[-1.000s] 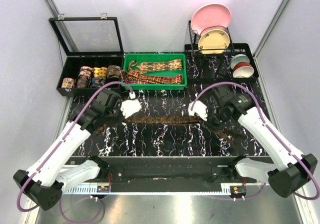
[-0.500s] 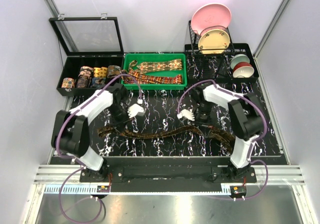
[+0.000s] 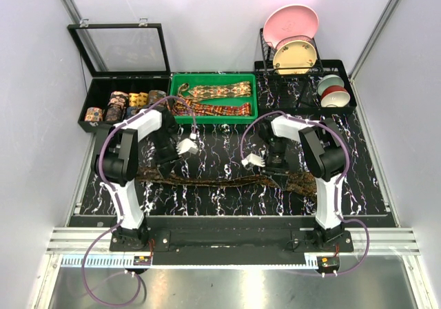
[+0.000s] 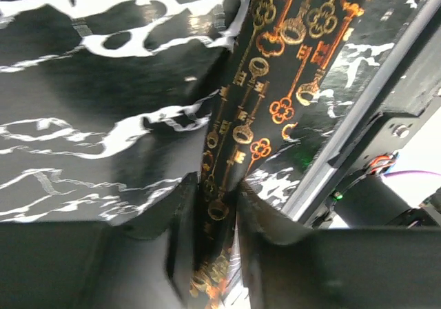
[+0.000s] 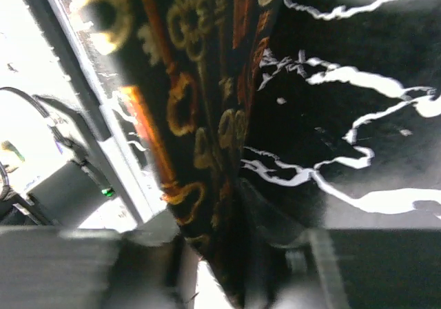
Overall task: Roll the ties
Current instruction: Place the tie at the center of the board.
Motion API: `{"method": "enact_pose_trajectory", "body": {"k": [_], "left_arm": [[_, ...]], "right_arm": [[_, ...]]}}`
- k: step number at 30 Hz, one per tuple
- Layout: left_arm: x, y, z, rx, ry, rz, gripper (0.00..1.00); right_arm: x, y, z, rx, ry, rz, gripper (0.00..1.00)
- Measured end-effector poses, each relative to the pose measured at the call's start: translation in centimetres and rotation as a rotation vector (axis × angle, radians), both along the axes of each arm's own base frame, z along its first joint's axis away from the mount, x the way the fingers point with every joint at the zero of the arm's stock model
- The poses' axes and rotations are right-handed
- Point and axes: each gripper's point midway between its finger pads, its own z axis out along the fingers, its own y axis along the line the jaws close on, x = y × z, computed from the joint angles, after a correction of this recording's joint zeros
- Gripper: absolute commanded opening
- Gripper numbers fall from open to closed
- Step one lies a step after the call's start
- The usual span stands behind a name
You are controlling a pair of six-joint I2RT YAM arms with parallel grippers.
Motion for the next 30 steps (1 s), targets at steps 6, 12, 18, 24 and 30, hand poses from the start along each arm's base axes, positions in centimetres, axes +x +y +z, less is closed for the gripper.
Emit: {"method": "enact_pose_trajectory", "body": {"k": [6,12,18,24,30], "left_arm": [[1.9,0.7,-0.3,0.000,0.001,0.022,0.52],[4.2,2.2,1.7,-0.064,-0.109,0.101,0.75],[4.2,5.0,7.1,-0.120,-0.630,0.100,0.73],[0.9,5.4,4.9,-0.107,-0.930,-0.194,0.74],[0.3,6.2,-0.5,-0.048,-1.018,-0.366,0.70]], "right_arm": [[-0.9,-1.0,1.5,-0.054,0.040,-0.026,0.86],[2.0,-2.7,2.6,-0.018,-0.086,-0.133,0.83],[3.4,-4.4,5.9,0.030,-0.251,-0.245,0.76],[-0.1,-5.3,6.5,0.020,-0.262,-0.281,0.76],[-1.8,-5.8,4.4,-0.018,-0.220,-0.335,0.73]]}}
